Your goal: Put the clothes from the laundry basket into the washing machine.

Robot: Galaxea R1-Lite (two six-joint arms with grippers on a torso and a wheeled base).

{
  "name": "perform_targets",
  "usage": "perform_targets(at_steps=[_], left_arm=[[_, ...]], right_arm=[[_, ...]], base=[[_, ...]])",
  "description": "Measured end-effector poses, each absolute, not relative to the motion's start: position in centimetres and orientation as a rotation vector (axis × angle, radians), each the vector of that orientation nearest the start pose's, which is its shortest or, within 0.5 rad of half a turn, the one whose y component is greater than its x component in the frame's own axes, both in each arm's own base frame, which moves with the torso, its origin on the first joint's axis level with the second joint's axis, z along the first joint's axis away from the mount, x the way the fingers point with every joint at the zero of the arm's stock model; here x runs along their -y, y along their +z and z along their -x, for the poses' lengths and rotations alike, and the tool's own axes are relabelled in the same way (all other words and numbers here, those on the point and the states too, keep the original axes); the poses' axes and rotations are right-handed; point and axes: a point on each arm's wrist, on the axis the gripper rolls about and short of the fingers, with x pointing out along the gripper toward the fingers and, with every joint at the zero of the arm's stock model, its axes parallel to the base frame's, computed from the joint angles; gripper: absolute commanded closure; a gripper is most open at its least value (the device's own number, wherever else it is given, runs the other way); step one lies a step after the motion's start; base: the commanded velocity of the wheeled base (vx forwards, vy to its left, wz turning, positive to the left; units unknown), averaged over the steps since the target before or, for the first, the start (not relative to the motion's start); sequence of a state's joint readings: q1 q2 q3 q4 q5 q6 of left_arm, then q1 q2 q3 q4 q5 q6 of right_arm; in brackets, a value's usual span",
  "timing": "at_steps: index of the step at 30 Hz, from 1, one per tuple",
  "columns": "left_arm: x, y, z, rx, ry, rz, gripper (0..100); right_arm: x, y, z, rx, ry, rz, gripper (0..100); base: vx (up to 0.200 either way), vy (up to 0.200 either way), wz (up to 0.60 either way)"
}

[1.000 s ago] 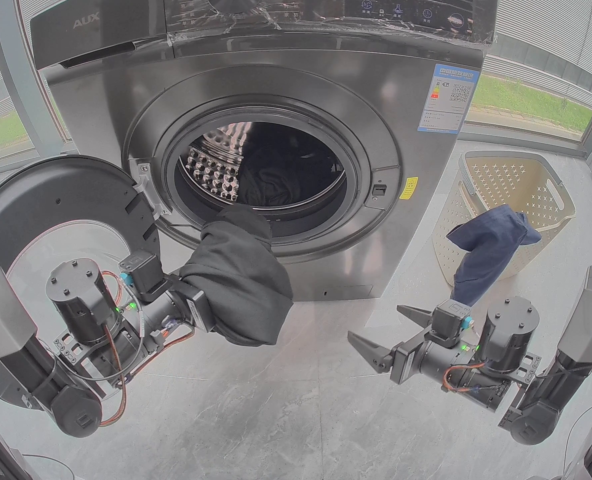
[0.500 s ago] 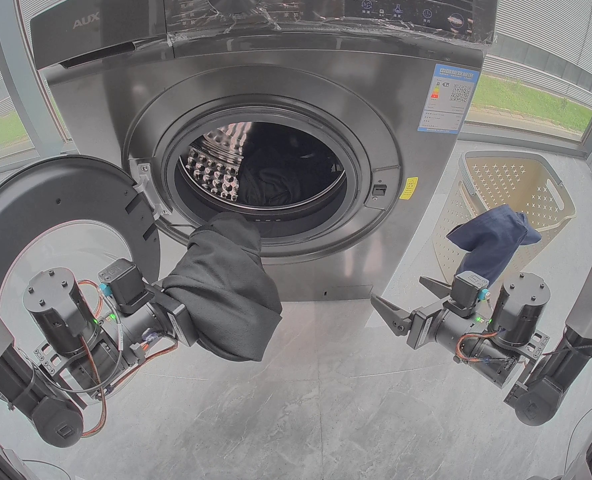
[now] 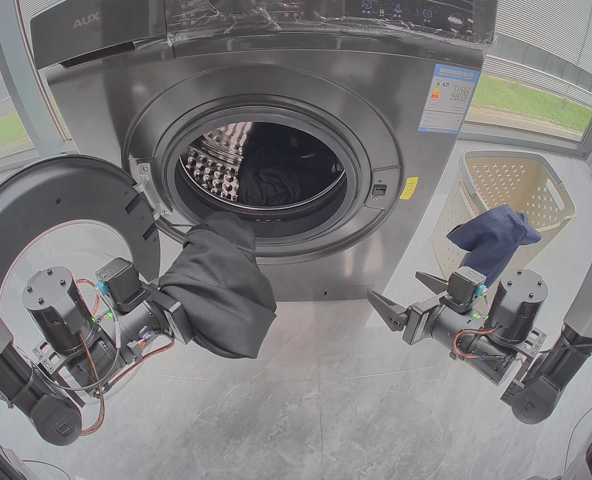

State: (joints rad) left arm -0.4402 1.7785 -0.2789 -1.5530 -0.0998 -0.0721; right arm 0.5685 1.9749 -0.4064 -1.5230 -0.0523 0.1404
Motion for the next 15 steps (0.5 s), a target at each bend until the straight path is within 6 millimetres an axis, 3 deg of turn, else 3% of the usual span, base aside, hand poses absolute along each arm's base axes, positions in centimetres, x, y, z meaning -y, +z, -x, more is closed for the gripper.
perform_targets(at_steps=[15], left_arm=[[11.08,13.05,-22.55,0.034,-0.549,0.081,100]], right_arm=[[-16.12,9.42,-24.81,-0.090,0.523,-0.122,0]], base=[[0.000,0.000,0.00]])
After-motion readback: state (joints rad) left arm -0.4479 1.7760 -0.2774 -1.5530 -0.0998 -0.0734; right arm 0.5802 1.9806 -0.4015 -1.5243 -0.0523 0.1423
